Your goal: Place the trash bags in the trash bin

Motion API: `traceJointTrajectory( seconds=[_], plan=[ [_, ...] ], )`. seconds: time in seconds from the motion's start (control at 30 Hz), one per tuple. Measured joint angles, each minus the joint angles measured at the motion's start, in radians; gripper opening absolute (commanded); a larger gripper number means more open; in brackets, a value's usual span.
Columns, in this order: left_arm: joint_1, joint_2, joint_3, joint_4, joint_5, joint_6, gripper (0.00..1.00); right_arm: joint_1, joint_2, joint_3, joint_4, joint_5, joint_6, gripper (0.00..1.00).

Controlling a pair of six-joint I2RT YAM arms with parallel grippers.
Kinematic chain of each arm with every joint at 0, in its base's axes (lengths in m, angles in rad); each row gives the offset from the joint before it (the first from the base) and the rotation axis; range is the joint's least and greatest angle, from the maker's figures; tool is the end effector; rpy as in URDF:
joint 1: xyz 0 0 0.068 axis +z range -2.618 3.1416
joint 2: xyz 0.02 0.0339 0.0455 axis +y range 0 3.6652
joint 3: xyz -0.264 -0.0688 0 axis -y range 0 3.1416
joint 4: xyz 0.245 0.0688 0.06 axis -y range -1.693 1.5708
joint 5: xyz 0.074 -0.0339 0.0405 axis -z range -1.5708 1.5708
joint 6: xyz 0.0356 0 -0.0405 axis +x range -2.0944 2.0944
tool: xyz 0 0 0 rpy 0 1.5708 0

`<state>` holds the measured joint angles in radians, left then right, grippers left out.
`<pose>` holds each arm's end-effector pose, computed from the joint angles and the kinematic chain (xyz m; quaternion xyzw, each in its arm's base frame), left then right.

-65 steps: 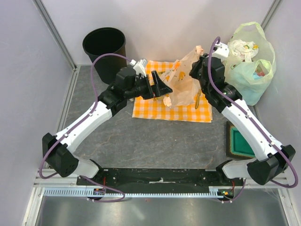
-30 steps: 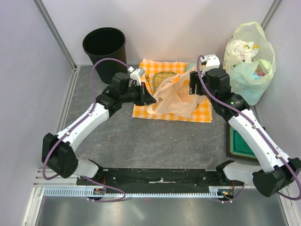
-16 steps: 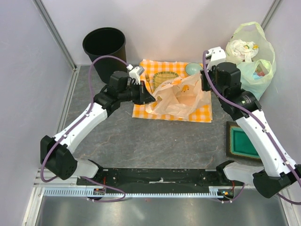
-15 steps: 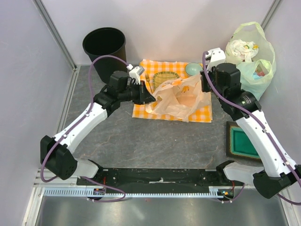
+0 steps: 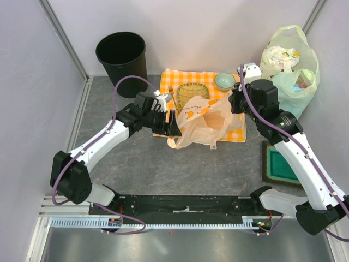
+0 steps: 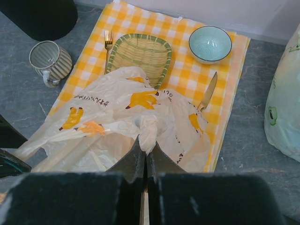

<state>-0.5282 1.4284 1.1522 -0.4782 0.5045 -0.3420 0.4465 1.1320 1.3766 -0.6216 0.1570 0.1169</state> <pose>0.2602 -0.1717 0.2937 0.1813 0.8757 -0.3698 0.2520 0.2121 0.0954 0.4298 -0.0918 0.8206 0.0935 0.5563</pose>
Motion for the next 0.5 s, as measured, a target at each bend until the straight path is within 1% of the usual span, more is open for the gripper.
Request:
traceJointTrajectory(
  seconds=[0.1, 0.13, 0.17, 0.2, 0.23, 0.27, 0.37, 0.47, 0.5],
  plan=[
    [-0.001, 0.0, -0.017, -0.016, 0.003, 0.017, 0.67, 0.0, -0.008, 0.0, 0.0, 0.001, 0.011, 0.0],
    [-0.001, 0.0, -0.02, -0.017, 0.008, 0.023, 0.55, 0.0, -0.011, 0.0, 0.0, 0.002, 0.014, 0.0],
    [0.0, -0.002, -0.022, -0.016, 0.018, 0.026, 0.46, -0.001, -0.014, 0.0, 0.0, 0.002, 0.017, 0.0],
    [0.001, -0.003, -0.026, -0.013, 0.038, 0.03, 0.31, -0.002, -0.017, 0.0, 0.0, 0.002, 0.019, 0.0],
    [0.001, -0.007, -0.031, -0.012, 0.066, 0.036, 0.06, -0.002, -0.019, 0.0, 0.0, 0.002, 0.021, 0.0],
    [0.0, -0.011, -0.035, -0.01, 0.096, 0.042, 0.02, -0.003, -0.023, 0.0, 0.0, 0.0, 0.023, 0.0],
    [0.0, -0.029, -0.04, 0.008, 0.185, 0.059, 0.02, -0.011, -0.032, 0.0, -0.001, -0.028, 0.018, 0.0],
    [0.012, -0.064, -0.035, 0.051, 0.204, 0.071, 0.02, -0.034, -0.058, -0.016, 0.017, -0.076, -0.043, 0.0],
    [0.021, -0.067, -0.009, 0.056, 0.191, 0.084, 0.02, -0.044, -0.06, -0.02, 0.032, -0.089, -0.068, 0.0]
  ],
)
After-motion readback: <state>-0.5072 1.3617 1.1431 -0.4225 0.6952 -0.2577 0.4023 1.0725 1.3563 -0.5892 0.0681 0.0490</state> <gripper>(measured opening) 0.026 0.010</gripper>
